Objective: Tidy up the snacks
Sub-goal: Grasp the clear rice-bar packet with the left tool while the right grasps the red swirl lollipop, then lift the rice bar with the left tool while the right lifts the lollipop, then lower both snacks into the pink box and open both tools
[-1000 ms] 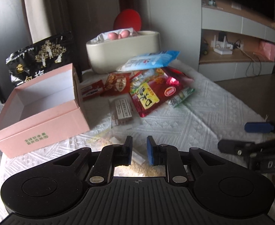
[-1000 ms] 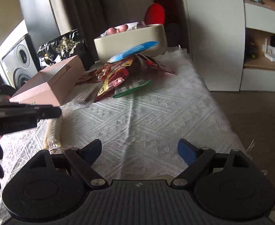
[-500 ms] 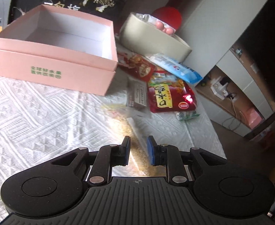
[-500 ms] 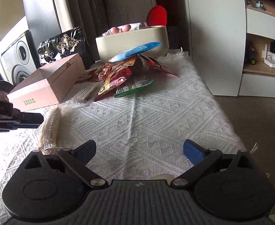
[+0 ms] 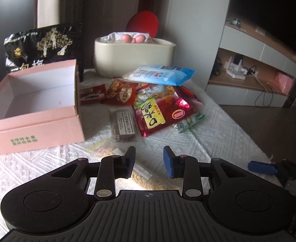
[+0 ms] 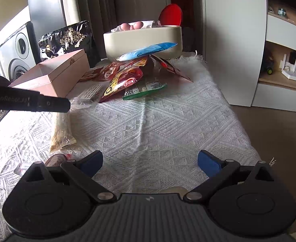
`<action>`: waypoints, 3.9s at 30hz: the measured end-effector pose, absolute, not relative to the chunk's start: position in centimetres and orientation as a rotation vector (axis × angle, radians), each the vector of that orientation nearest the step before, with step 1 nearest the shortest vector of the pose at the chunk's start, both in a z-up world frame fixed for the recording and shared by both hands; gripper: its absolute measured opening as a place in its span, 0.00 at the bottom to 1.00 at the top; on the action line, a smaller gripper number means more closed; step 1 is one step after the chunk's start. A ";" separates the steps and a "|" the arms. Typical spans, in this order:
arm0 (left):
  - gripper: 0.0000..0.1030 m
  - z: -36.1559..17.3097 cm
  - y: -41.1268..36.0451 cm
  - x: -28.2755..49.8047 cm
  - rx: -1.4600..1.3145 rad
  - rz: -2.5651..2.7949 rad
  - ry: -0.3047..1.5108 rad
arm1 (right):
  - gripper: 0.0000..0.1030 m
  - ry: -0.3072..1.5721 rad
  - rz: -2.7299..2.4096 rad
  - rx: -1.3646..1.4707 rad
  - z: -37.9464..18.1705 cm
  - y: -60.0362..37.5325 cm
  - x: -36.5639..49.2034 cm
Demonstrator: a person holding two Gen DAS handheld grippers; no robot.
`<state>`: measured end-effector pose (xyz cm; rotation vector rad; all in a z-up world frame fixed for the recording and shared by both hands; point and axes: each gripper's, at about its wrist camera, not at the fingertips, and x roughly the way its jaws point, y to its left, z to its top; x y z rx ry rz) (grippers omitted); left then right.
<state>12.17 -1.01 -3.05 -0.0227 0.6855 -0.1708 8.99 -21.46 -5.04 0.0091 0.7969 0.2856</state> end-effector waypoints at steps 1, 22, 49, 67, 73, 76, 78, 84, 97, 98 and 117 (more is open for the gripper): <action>0.33 -3.3 -1.7 12.5 0.032 -0.159 0.689 | 0.98 0.797 0.285 0.006 -5.0 -21.4 9.0; 0.34 -5.2 3.8 13.7 0.047 -0.097 0.752 | 1.00 0.844 0.295 -0.075 -5.0 -20.5 9.5; 0.33 -6.2 11.3 6.9 -0.202 -0.067 0.732 | 0.66 0.896 0.536 -0.163 -3.0 -16.2 8.1; 0.33 -6.4 11.6 5.2 -0.190 -0.111 0.716 | 0.44 0.868 0.840 -0.214 -2.3 -9.4 6.3; 0.33 -4.4 14.3 4.0 -0.291 -0.071 0.656 | 0.43 0.814 0.859 -0.156 1.5 -10.8 6.6; 0.33 -1.0 16.0 5.1 -0.285 -0.067 0.572 | 0.43 0.732 0.848 -0.099 5.0 -10.7 8.8; 0.33 0.9 16.9 6.6 -0.265 -0.054 0.525 | 0.43 0.677 0.811 -0.060 7.1 -9.7 11.3; 0.33 2.5 19.2 15.3 -0.198 0.059 0.569 | 0.44 0.656 0.766 0.045 8.6 -3.2 21.5; 0.31 -0.1 20.8 20.0 -0.331 -0.027 0.603 | 0.60 0.773 0.559 0.011 2.6 -3.8 32.4; 0.31 0.0 20.5 19.6 -0.338 -0.041 0.591 | 0.60 0.816 0.553 0.029 1.6 -4.2 33.4; 0.31 -3.6 15.1 14.1 -0.387 -0.206 0.664 | 0.09 1.138 0.661 0.201 -4.6 -6.5 37.7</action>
